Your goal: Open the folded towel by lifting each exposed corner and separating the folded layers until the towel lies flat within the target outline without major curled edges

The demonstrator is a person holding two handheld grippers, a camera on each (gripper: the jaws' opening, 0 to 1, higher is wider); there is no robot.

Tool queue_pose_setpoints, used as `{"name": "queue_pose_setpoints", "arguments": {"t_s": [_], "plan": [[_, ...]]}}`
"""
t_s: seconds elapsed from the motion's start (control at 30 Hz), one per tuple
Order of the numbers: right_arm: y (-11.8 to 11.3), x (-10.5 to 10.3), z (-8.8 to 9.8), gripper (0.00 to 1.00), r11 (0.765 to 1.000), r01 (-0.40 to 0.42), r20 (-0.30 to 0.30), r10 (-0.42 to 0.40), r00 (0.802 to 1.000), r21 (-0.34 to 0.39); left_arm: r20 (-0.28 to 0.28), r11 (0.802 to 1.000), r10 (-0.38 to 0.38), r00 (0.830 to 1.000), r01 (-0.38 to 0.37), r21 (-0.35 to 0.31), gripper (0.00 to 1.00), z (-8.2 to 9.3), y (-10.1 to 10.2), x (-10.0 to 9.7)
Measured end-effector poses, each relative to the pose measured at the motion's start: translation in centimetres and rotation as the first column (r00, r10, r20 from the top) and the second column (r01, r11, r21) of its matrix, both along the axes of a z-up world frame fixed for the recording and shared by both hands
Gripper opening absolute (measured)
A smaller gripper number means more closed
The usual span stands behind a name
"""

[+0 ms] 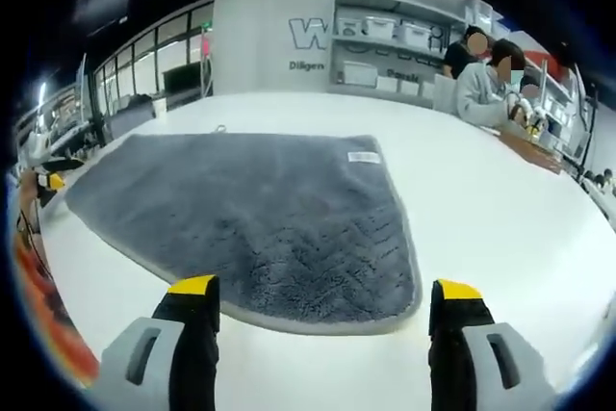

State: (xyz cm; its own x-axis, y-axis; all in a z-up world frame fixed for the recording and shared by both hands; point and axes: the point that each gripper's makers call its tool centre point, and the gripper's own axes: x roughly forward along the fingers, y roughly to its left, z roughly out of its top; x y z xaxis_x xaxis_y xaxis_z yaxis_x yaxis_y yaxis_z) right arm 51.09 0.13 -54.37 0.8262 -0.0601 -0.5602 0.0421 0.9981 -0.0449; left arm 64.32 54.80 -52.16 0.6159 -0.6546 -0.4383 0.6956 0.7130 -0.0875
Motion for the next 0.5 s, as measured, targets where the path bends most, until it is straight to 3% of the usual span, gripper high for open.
{"name": "queue_pose_setpoints", "arguments": {"t_s": [0.27, 0.5], "plan": [[0.4, -1.8, 0.3, 0.99, 1.000, -0.001, 0.002, 0.001, 1.000, -0.008, 0.001, 0.999, 0.047, 0.999, -0.047, 0.008, 0.97, -0.1, 1.7, -1.2], [0.8, -2.3, 0.5, 0.99, 1.000, -0.015, 0.000, 0.015, 1.000, -0.022, -0.010, 0.996, 0.089, 0.996, -0.089, 0.019, 0.97, -0.9, 3.1, -2.5]]}}
